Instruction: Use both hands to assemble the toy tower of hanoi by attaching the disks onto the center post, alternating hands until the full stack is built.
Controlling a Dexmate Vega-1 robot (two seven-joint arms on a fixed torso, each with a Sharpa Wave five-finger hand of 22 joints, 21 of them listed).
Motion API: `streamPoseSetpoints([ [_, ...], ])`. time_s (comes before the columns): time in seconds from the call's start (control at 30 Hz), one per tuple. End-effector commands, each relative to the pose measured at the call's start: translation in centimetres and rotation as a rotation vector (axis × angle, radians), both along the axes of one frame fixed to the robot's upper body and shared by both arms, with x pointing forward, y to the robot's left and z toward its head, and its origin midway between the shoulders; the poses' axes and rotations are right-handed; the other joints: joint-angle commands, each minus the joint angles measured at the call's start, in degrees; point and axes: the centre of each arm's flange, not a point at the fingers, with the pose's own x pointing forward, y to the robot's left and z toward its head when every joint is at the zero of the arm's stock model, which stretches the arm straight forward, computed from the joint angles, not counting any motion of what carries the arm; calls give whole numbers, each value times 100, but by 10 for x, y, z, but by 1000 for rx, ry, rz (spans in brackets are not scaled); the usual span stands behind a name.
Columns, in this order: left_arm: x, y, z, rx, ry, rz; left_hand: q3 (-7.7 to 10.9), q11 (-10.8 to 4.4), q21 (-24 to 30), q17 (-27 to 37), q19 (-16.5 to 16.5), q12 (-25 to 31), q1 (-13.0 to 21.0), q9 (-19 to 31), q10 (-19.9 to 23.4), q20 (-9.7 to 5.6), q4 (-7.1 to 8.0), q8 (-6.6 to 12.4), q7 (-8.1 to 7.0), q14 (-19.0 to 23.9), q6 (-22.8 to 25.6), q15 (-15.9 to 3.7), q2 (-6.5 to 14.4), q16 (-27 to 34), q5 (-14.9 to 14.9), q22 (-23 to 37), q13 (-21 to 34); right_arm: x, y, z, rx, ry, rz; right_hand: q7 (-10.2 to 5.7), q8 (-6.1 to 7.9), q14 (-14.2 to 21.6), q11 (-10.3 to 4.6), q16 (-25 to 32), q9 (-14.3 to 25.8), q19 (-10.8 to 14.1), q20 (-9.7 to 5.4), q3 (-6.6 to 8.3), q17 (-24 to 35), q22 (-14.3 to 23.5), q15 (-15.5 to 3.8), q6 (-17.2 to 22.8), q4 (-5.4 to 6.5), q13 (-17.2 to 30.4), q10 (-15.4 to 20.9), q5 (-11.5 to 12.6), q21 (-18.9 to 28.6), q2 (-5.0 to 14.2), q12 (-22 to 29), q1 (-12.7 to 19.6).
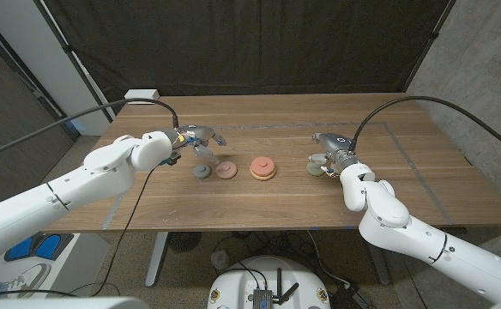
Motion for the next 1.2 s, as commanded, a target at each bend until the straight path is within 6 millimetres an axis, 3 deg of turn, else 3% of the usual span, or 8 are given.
streamPoseSetpoints([
  [0.03, 9, -5, 1, 75, 73, -21, -26, 99, 58, -15, 15, -45, 130, 24, -250, -786, -19, -32, 59, 8, -226, -374, -92, 57, -42, 20, 32, 1, 2, 2, 10, 2, 1, -11, 17, -11, 23, -9, 20, -23, -564, 26, -20, 9, -392, 56, 6, 29, 71, 26, 33, 36, -33, -2],
  [0.33, 14, -7, 0, 123, 101, -27, -75, 238, 54, -82, -152, -60, 252, 9, -648, -770, 21, -63, 188, -100, -697, -373, -169, 41, -85, 31, 63, 2, 4, 3, 8, 3, 1, -7, 23, 30, 15, 24, 33, -27, -564, 27, 18, 3, -391, 74, 5, 47, 85, 29, 34, 46, -41, -1],
  [1.2, 22, -17, -29, 199, 34, -40, -203, 296, 39, -88, -135, 29, 8, -12, -626, -748, 178, 49, 247, -117, -694, -369, -143, 100, -151, 4, 65, 4, 10, 5, 2, 5, 3, -16, 26, -10, 6, -10, 44, -29, -565, 35, -1, 0, -392, 101, 0, 81, 122, 41, 39, 62, -47, 3],
])
